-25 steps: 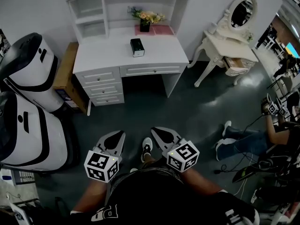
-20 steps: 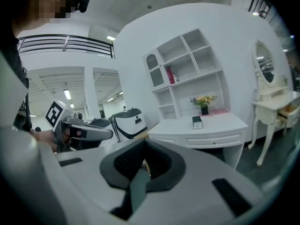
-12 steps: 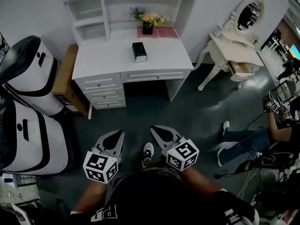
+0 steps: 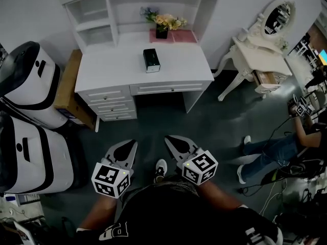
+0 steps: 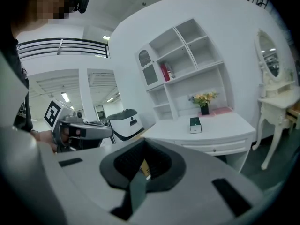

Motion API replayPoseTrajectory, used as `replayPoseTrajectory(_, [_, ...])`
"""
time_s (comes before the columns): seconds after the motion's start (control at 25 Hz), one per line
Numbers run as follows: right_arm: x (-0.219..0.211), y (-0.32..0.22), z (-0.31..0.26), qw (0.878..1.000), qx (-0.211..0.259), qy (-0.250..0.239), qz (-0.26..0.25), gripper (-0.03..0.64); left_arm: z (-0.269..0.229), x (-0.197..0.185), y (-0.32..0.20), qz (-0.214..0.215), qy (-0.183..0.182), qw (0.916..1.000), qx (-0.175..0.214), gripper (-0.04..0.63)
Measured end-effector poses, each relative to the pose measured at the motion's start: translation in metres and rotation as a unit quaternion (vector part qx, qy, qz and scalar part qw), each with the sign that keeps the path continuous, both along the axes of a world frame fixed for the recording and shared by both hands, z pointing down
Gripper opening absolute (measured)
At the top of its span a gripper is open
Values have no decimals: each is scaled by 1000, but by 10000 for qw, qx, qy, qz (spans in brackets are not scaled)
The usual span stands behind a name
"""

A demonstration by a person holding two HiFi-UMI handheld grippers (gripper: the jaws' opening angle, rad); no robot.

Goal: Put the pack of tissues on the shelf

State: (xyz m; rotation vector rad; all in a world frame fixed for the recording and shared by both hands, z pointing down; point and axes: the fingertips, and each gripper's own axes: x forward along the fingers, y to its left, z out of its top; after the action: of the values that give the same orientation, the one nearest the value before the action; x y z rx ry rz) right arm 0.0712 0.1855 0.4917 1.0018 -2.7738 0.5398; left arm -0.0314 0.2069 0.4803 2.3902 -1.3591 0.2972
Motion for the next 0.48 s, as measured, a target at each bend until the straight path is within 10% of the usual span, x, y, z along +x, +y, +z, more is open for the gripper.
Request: replayPoseTrajectory(0.48, [27, -71, -8, 9998, 2, -197, -89, 9, -7, 28, -68, -86, -96, 9999, -51, 15])
